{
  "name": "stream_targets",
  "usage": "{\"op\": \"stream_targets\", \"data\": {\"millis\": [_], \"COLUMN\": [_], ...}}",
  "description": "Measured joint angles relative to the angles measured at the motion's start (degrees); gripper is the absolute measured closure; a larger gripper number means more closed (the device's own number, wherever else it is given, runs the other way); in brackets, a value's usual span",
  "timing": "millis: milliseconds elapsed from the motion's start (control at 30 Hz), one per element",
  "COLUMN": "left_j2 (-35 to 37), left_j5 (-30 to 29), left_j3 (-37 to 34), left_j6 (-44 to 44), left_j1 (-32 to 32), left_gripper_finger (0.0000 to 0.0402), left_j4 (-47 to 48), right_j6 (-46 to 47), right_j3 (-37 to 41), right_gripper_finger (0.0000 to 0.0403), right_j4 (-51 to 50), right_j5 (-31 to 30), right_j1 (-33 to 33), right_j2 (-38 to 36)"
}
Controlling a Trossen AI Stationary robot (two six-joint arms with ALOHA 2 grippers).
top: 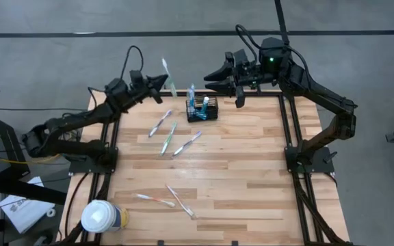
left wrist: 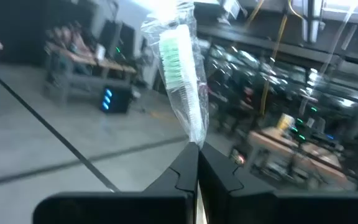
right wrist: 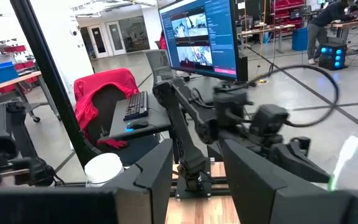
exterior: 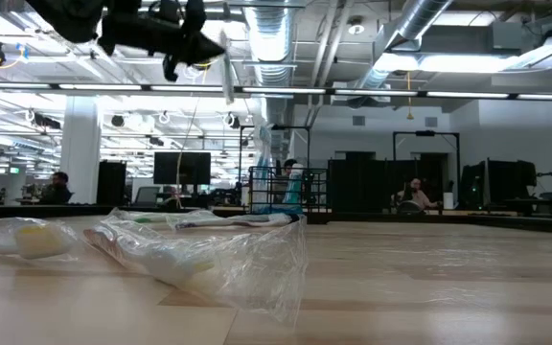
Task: Pick & Place toothbrushing station
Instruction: Put the top green toothbrush into the black wire organizer
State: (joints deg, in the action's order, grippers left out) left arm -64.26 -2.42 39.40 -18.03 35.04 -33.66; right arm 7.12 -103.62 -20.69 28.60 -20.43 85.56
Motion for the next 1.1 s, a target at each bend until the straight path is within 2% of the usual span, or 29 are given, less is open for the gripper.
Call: {"op": "stream_targets", "data": {"millis": [233, 367, 533, 667, 900, 1100], "left_j2": [-4.6, -9.9, -17.5, -21.8, -23.6, -23.8], "left_j5": [-14.1, -17.8, -18.3, -18.4, -18.4, -16.2], "left_j3": [0.0, 0.0, -0.1, -0.1, -0.1, -0.1], "left_j6": [7.8, 11.9, 14.5, 16.4, 23.8, 24.9], "left_j1": [-12.2, -15.9, -17.1, -16.9, -15.0, -12.1], "left_gripper_finger": [0.0401, 0.0401, 0.0401, 0.0401, 0.0401, 0.0401], "left_j4": [-5.7, -10.8, -18.7, -21.6, -22.4, -22.4], "right_j6": [2.4, 4.8, 4.9, 4.9, 3.2, 1.5], "right_j3": [0.0, 0.0, 0.0, 0.0, 0.0, 0.0], "right_gripper_finger": [0.0269, 0.0269, 0.0269, 0.0269, 0.0269, 0.0269], "right_j4": [-0.3, -0.4, -0.8, -1.9, -3.4, -4.3], "right_j5": [0.0, 0.4, 3.2, 3.3, 4.6, 4.6], "right_j1": [-0.6, -1.2, -1.1, -0.7, -0.5, -0.5], "right_j2": [0.0, 0.0, 0.0, 0.0, 0.0, 0.0]}}
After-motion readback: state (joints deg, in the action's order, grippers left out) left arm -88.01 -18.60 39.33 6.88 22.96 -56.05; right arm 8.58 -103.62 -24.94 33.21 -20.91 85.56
